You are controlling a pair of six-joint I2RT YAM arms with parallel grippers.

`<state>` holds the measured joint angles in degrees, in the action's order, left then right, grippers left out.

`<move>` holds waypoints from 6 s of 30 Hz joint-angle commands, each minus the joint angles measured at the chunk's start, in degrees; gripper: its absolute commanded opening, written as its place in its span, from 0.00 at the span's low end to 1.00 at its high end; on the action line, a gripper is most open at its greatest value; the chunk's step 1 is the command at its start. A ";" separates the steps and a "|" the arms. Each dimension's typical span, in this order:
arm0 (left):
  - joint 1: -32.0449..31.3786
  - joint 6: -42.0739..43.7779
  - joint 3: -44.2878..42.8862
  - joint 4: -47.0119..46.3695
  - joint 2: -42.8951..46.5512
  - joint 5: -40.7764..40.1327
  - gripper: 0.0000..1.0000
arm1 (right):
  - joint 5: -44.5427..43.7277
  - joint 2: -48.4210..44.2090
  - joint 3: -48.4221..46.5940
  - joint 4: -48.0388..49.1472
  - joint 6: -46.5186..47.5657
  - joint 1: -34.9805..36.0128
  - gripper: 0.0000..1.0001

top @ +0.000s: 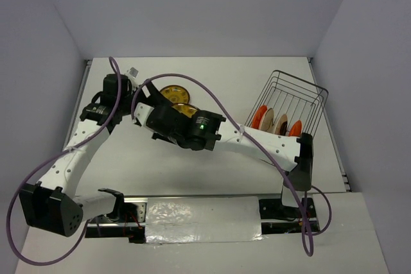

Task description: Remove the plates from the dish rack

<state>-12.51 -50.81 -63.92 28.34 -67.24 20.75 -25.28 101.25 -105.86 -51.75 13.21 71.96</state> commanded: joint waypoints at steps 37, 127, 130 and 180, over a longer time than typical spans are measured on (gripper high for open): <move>3.99 1.06 -8.23 -24.34 -33.15 -31.01 0.99 | 2.08 -48.52 40.20 10.62 -38.60 -28.27 1.00; -9.99 -0.79 4.52 -30.97 -18.31 -22.78 0.09 | -1.18 -38.47 30.87 10.79 -35.79 -14.53 1.00; -10.60 0.00 -0.05 -32.64 -27.29 -22.07 0.06 | -2.23 -46.39 36.07 6.14 -39.75 -24.03 1.00; -17.11 4.16 -13.68 6.56 8.10 -26.31 1.00 | 28.87 -50.02 35.04 15.01 -27.63 -56.25 0.02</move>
<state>-29.41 -44.05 -73.87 37.65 -58.11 -11.73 -3.75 51.79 -66.41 -38.54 -17.23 13.02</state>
